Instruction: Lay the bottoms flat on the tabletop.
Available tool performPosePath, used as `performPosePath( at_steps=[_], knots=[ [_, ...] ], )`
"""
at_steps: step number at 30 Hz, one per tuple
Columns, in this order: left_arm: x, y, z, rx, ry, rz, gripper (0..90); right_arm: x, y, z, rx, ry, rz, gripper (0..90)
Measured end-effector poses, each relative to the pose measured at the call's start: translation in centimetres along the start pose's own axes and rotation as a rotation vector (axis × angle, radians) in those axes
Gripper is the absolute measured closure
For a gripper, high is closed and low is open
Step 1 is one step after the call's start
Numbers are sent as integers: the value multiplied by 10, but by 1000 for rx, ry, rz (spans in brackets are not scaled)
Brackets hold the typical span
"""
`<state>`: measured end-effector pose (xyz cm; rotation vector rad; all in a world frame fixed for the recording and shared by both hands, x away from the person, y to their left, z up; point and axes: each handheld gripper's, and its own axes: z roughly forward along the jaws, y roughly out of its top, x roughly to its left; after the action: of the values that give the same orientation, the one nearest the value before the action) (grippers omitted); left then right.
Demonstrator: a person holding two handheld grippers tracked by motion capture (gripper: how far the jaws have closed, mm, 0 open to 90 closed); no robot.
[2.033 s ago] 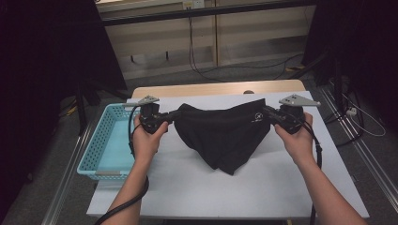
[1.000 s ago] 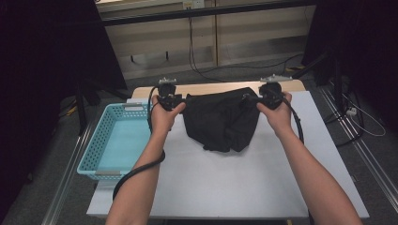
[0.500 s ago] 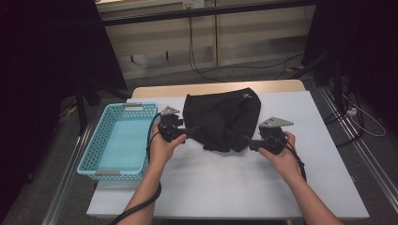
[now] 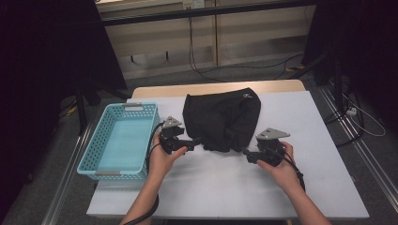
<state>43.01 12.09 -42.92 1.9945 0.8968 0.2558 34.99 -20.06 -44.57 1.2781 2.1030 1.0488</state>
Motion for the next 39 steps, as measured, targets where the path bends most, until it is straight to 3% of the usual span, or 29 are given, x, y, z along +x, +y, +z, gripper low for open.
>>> performPosePath(
  at_steps=[4,11,19,22,27,30,37,38,39],
  knots=[
    [-5,0,4,10,-22,30,139,1,-1,4,20,3,-14,322],
    [-10,-1,5,-2,-31,49,145,2,1,0,-20,36,-11,620],
    [-18,-5,5,12,-29,67,158,18,6,1,-23,66,-75,660],
    [-23,-7,6,17,-55,59,179,26,7,7,-3,88,-94,651],
    [-29,-7,9,24,-83,62,266,30,7,23,38,68,-123,597],
    [-35,-7,15,31,-96,78,269,28,6,32,62,53,-126,598],
    [-50,-6,28,37,-123,100,258,26,6,37,65,66,-110,756],
    [-54,-6,31,34,-136,101,259,26,6,36,69,64,-121,838],
    [-56,-6,33,36,-137,105,265,25,6,36,72,58,-130,855]
  ],
)
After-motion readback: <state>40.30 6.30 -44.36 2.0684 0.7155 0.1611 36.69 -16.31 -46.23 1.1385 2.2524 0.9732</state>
